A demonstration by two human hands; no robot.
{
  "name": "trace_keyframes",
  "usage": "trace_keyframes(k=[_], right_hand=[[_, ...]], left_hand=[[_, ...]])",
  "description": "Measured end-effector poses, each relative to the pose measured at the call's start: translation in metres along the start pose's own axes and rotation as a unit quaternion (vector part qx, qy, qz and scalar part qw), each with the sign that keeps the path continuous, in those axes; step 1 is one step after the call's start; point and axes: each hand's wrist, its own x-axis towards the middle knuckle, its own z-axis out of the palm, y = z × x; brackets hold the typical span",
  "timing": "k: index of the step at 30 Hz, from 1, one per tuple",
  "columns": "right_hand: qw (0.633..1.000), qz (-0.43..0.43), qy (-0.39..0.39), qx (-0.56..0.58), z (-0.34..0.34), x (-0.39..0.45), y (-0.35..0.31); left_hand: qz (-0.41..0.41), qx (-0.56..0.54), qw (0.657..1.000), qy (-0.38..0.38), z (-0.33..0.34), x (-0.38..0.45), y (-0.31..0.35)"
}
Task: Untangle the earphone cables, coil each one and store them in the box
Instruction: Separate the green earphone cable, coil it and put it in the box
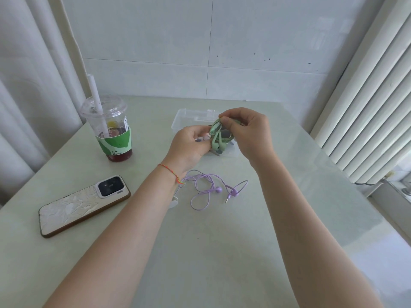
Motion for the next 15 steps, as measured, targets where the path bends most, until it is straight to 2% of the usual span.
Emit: trace_keyframes(k=[4,8,12,15], right_hand=[[1.0,-0.008,0.019,0.003,0.002,-0.0004,0.0005],[0.999,-0.031,0.022,-0.022,0.0028,0.0,0.0015],[0.999,-0.033,0.019,-0.026,-0.0005,0.002,0.002],[0.999,0.019,-0.026,0.037,-0.0056,0.003,0.0006]], left_hand=[[-0.034,-0.026,0.999,0.001,0.0004,-0.0002,0.0001],[-0.075,-0.079,0.993,-0.034,0.0012,-0.0039,0.0014],[-0.055,-0.073,0.995,-0.047,0.0009,-0.0053,0.0008],[-0.041,-0.044,0.997,-0.052,-0.0012,-0.0047,-0.0005]])
